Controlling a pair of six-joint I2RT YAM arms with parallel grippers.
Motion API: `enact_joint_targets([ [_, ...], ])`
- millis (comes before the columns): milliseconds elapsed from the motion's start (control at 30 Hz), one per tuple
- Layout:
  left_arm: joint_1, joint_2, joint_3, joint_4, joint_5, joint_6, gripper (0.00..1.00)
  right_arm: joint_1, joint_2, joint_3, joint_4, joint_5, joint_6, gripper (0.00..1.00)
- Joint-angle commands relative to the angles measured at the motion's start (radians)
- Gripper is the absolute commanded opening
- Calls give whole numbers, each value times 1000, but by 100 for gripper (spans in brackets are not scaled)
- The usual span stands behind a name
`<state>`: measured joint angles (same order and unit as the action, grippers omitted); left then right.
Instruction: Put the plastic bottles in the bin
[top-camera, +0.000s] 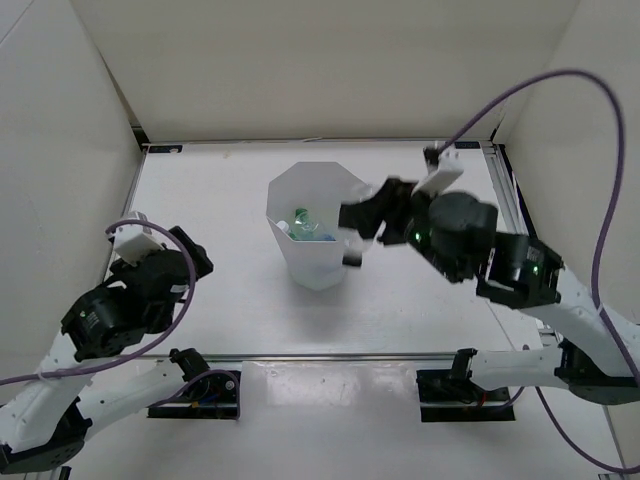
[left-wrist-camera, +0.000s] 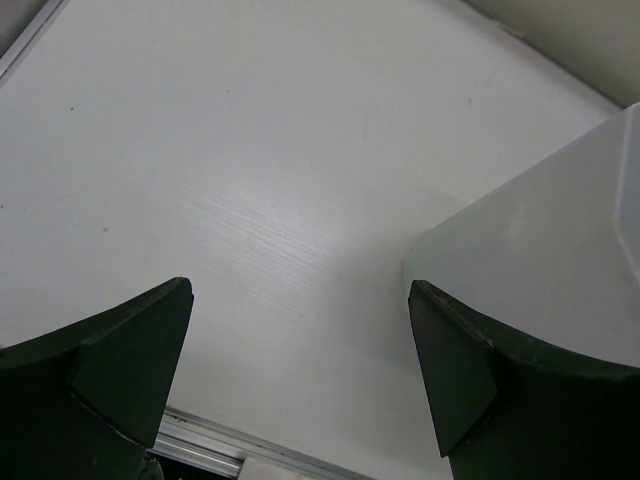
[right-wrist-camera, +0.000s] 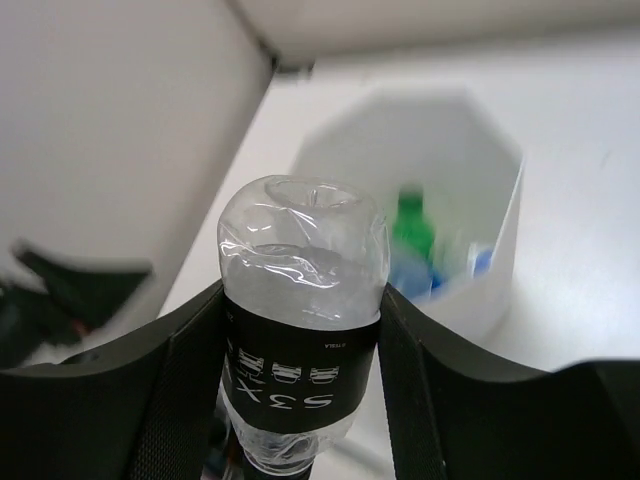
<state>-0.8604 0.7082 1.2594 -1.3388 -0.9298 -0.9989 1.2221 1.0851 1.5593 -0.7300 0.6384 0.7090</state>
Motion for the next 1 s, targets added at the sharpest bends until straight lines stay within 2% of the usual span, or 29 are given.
enact_joint_targets([
  [0, 1, -21, -74, -76, 22, -69, 100, -85, 183, 184, 75, 110, -377, 35],
  [33, 1, -32, -93, -76, 35, -81, 100, -110, 270, 233, 75, 110, -397, 40],
  [100, 1, -32, -104, -76, 45, -81, 100, -183, 346, 344, 75, 92, -428, 51],
  [133, 1, -41, -104, -76, 45, -81, 100, -206, 408, 370, 75, 64, -439, 64],
  [200, 1, -41, -104, -76, 54, -72, 100, -266, 478, 426, 75, 2, -465, 82],
  [233, 1, -41, -95, -76, 54, -72, 100, -280, 499, 452, 49, -23, -465, 100],
  [333, 1, -41, -57, -85, 54, -61, 100, -291, 532, 579, -64, -3, -454, 100],
  [400, 1, -41, -48, -85, 45, -52, 100, -291, 486, 570, -91, 9, -398, 100],
  [467, 1, -65, -48, -85, 45, -76, 100, -340, 426, 500, -118, -61, -350, 100],
  [500, 1, -75, -60, -85, 45, -89, 100, -370, 365, 470, -129, -131, -324, 100],
  [533, 1, -84, -72, -85, 36, -110, 100, -451, 339, 444, -144, -204, -256, 100],
  [600, 1, -108, -120, -85, 36, -128, 100, -537, 308, 395, -225, -420, -206, 100],
  [633, 1, -108, -141, -85, 36, -139, 100, -621, 299, 383, -248, -518, -206, 100],
  [700, 1, -118, -201, -85, 36, -155, 100, -700, 299, 355, -313, -719, -249, 100],
  [733, 1, -107, -216, -85, 36, -168, 100, -769, 299, 335, -313, -899, -249, 100],
  [800, 1, -61, -236, -85, 5, -168, 100, -824, 244, 262, -243, -1107, -305, 100],
  [833, 1, -41, -236, -85, -16, -168, 100, -861, 222, 202, -226, -1175, -324, 100],
  [967, 1, 63, -245, -85, -174, -190, 100, -953, 141, 128, -203, -1197, -324, 100],
])
